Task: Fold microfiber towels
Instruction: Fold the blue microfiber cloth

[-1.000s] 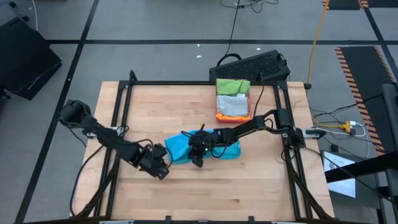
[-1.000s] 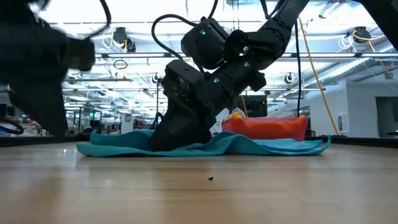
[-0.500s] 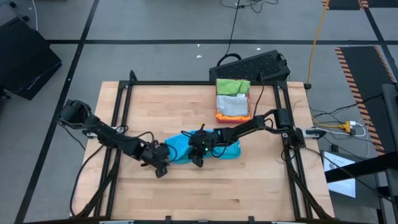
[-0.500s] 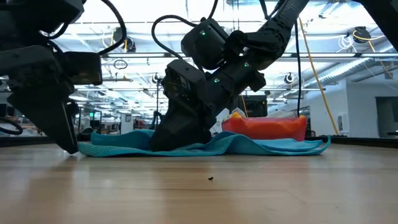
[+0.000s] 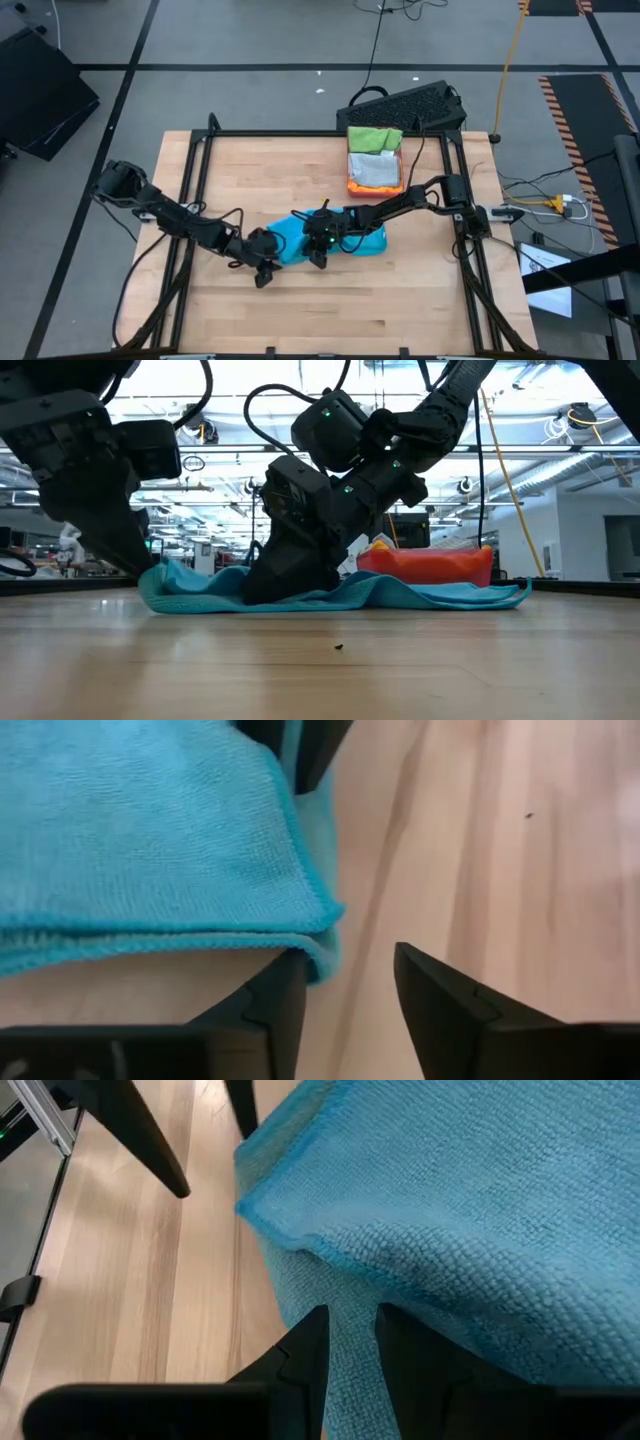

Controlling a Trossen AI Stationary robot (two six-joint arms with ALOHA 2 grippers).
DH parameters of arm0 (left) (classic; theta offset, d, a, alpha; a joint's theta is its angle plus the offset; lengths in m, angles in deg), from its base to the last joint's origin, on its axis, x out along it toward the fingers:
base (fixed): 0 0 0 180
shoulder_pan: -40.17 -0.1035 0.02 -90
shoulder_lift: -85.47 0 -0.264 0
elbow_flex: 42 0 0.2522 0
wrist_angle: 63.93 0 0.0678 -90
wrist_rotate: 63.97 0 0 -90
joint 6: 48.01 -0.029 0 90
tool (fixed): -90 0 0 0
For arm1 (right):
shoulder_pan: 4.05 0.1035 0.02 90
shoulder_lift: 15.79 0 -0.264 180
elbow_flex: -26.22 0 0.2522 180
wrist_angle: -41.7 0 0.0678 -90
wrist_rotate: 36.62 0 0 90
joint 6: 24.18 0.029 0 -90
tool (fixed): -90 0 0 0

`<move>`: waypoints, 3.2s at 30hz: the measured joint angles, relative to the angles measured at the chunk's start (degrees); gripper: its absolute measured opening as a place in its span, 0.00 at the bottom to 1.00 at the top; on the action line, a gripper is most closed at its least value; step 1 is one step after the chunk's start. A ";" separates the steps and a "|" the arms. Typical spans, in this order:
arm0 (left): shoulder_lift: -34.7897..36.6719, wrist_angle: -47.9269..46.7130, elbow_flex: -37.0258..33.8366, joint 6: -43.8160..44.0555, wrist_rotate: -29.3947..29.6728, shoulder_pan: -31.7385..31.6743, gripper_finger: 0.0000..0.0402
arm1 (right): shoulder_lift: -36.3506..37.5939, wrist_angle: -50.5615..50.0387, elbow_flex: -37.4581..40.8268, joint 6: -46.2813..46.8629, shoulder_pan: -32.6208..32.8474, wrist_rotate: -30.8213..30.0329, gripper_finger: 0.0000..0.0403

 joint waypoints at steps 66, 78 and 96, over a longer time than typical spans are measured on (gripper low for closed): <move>5.51 -30.01 4.35 15.40 -14.50 -0.22 0.45 | 27.74 -33.70 6.34 -12.68 0.90 7.58 0.20; -0.84 -23.79 13.43 -7.52 16.00 7.22 0.58 | 51.66 -33.40 30.08 -0.24 0.74 0.01 0.26; -7.80 -20.25 13.49 -12.06 9.46 6.74 0.46 | 54.75 -29.05 35.78 4.08 0.74 -4.64 0.26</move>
